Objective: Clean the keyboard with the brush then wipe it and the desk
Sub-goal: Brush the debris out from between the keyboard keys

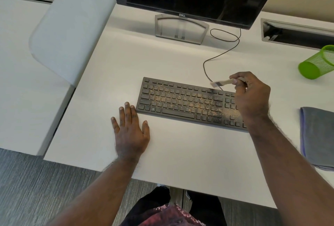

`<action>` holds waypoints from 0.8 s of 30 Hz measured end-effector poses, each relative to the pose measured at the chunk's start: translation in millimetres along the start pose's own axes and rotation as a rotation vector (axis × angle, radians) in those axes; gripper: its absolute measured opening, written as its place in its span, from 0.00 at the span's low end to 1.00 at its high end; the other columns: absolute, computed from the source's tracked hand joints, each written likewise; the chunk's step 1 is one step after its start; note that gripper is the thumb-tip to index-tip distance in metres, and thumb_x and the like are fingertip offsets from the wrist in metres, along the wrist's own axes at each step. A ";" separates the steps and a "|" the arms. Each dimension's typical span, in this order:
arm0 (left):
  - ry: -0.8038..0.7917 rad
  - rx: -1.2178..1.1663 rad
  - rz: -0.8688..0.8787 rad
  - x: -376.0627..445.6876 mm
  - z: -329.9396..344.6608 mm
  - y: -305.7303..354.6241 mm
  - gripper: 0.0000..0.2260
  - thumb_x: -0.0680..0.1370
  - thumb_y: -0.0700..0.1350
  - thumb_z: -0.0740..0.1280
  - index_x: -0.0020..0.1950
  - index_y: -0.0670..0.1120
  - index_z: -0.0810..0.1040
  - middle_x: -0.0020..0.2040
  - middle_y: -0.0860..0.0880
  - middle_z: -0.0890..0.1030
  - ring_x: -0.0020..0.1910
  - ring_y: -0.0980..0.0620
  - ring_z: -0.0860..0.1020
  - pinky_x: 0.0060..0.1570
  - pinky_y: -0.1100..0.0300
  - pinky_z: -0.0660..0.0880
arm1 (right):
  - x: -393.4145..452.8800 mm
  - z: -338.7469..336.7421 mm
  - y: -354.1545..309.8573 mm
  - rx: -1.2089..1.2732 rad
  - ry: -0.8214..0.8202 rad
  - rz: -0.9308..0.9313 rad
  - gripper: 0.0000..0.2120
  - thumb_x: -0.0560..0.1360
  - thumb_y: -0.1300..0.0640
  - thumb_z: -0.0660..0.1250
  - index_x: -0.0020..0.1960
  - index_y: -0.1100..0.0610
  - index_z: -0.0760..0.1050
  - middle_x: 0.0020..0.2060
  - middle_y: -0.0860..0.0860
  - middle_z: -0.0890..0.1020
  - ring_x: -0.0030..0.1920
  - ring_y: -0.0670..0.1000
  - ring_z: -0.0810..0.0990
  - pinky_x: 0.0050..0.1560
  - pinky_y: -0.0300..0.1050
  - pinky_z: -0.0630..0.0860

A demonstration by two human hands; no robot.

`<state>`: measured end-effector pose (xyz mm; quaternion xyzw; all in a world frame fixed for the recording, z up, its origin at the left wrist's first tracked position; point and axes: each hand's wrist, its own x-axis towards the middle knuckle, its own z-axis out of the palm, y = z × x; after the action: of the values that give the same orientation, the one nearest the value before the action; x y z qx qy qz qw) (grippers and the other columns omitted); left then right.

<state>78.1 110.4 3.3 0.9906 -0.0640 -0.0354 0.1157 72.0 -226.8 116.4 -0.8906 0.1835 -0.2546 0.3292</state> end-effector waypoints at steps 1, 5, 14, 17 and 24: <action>-0.004 -0.001 -0.001 0.1 -0.1 -0.3 0.33 0.81 0.57 0.49 0.83 0.40 0.54 0.84 0.44 0.50 0.83 0.44 0.48 0.80 0.38 0.46 | 1.1 -1.8 -0.8 -0.002 0.016 0.006 0.07 0.79 0.61 0.63 0.51 0.56 0.81 0.42 0.48 0.84 0.38 0.44 0.79 0.39 0.35 0.74; -0.012 0.001 -0.009 0.3 0.1 0.2 0.34 0.81 0.57 0.49 0.83 0.40 0.55 0.84 0.44 0.50 0.83 0.44 0.48 0.79 0.38 0.46 | -4.5 -9.7 0.1 -0.077 0.026 0.013 0.07 0.77 0.61 0.63 0.50 0.52 0.79 0.43 0.47 0.84 0.42 0.50 0.82 0.41 0.46 0.78; -0.004 0.007 -0.020 -0.4 0.7 1.3 0.33 0.81 0.57 0.50 0.83 0.40 0.56 0.84 0.44 0.52 0.83 0.43 0.50 0.79 0.38 0.47 | -12.1 6.2 -8.8 0.049 -0.103 -0.052 0.08 0.78 0.64 0.63 0.51 0.58 0.81 0.44 0.49 0.85 0.43 0.47 0.82 0.44 0.41 0.76; -0.008 0.006 -0.022 0.2 -0.1 1.7 0.33 0.81 0.57 0.49 0.83 0.41 0.55 0.84 0.45 0.51 0.83 0.44 0.49 0.79 0.38 0.47 | -6.8 11.7 -12.2 0.105 -0.098 -0.061 0.08 0.78 0.63 0.63 0.52 0.59 0.80 0.44 0.49 0.84 0.37 0.42 0.78 0.39 0.39 0.72; -0.025 -0.004 -0.035 0.3 -3.0 2.5 0.35 0.81 0.59 0.48 0.84 0.42 0.53 0.84 0.47 0.48 0.83 0.47 0.46 0.80 0.41 0.44 | -6.6 9.8 -12.4 0.046 -0.154 -0.105 0.08 0.78 0.65 0.63 0.51 0.56 0.79 0.44 0.49 0.83 0.40 0.46 0.79 0.39 0.34 0.72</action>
<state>78.4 108.6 6.8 0.9908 -0.0483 -0.0501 0.1160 74.4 -209.9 116.2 -0.9082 0.1048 -0.2065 0.3486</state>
